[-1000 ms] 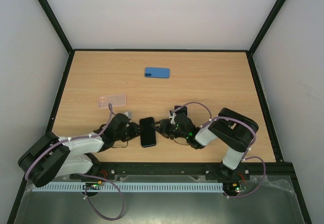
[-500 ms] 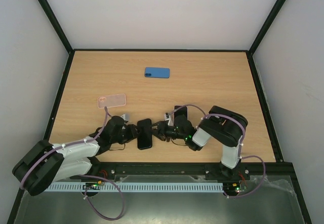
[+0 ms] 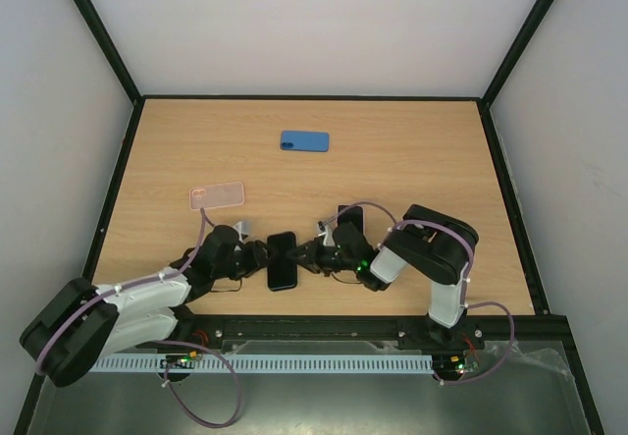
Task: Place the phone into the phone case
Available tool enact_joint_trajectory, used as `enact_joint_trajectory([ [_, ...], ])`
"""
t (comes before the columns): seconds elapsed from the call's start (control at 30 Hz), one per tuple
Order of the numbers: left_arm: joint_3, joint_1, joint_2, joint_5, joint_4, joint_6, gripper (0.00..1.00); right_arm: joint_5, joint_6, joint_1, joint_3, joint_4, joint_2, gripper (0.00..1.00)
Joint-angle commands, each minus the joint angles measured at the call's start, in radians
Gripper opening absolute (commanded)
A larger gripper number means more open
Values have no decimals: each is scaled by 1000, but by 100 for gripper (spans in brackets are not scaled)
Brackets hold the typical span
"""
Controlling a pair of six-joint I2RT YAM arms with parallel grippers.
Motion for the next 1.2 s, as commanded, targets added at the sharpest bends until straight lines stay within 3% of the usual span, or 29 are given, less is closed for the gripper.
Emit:
enact_joint_trajectory([
  [0.0, -11, 15, -65, 74, 31, -16, 52, -7, -50, -29, -8, 20, -58, 11],
  [0.33, 74, 136, -348, 170, -164, 46, 88, -67, -207, -43, -33, -188, -355, 10],
  [0.47, 141, 162, -413, 218, -217, 72, 92, -126, -243, -42, -32, -251, -504, 10],
  [0.57, 175, 169, -444, 276, -195, 68, 92, -156, -230, -43, -40, -262, -609, 9],
  [0.73, 158, 171, -482, 374, -8, -15, 88, -224, -151, -43, -51, -168, -714, 9],
  [1.0, 33, 171, -487, 439, 453, -268, 69, -261, -26, -43, -73, -8, -751, 9],
  [1.17, 6, 170, -474, 445, 548, -320, 59, -258, 13, -42, -89, 50, -762, 9],
])
